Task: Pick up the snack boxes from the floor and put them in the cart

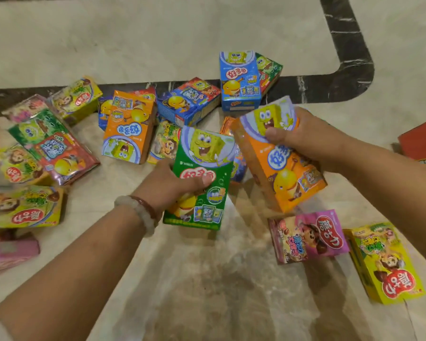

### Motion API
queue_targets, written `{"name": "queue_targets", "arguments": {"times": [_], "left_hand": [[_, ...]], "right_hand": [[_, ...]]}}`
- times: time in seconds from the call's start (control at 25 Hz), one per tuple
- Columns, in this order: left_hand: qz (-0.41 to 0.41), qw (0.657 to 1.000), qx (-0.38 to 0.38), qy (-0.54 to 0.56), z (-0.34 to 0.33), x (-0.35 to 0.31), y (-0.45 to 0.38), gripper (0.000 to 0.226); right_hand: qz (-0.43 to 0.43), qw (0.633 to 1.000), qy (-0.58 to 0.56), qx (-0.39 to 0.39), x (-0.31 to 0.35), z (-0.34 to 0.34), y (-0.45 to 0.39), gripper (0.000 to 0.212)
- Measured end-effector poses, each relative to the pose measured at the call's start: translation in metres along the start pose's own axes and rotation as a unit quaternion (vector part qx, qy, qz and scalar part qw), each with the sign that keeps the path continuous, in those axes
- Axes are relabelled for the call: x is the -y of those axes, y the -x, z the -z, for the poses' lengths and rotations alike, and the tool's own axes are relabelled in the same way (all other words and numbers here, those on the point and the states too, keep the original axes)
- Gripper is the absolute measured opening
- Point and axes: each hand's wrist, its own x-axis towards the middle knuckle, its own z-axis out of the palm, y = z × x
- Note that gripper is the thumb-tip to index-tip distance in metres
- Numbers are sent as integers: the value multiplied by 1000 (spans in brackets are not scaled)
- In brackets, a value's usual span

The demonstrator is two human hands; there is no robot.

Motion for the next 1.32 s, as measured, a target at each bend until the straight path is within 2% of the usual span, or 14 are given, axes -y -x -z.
{"name": "queue_targets", "arguments": {"times": [0.08,0.12,0.16,0.24,0.32,0.4,0.48,0.6,0.76,0.84,1.04,1.12,1.24,1.32], "left_hand": [[-57,996,-24,57,13,-46,31,49],[-81,994,-28,71,17,-73,49,36],[-101,991,-25,83,24,-100,67,34],[-132,986,-24,98,38,-158,107,36],[-150,982,-29,110,51,-218,149,34],[-163,978,-29,125,63,-289,200,33],[-176,977,-21,123,78,-370,261,40],[-227,967,-15,119,95,-485,344,45],[-315,943,4,104,110,-631,459,57],[-345,933,16,105,112,-686,513,59],[-407,907,28,101,117,-750,605,56],[-414,904,42,92,122,-759,626,55],[-433,894,80,82,127,-773,650,52],[-445,885,119,65,128,-780,662,52]], "right_hand": [[0,993,-120,-22,32,-1,10,38],[3,988,-150,-43,52,-1,18,45],[5,983,-173,-66,75,0,28,50],[9,974,-204,-103,133,7,54,47],[19,970,-210,-122,203,17,81,32],[43,969,-202,-134,289,35,112,21],[77,969,-193,-136,392,56,149,20],[130,965,-171,-149,529,84,203,36],[189,955,-111,-201,689,118,283,87],[213,949,-95,-214,748,134,321,96],[281,923,-95,-246,836,157,404,89],[290,914,-94,-268,851,156,431,96],[303,896,-92,-311,864,147,468,81],[304,877,-94,-360,869,134,497,81]]}}
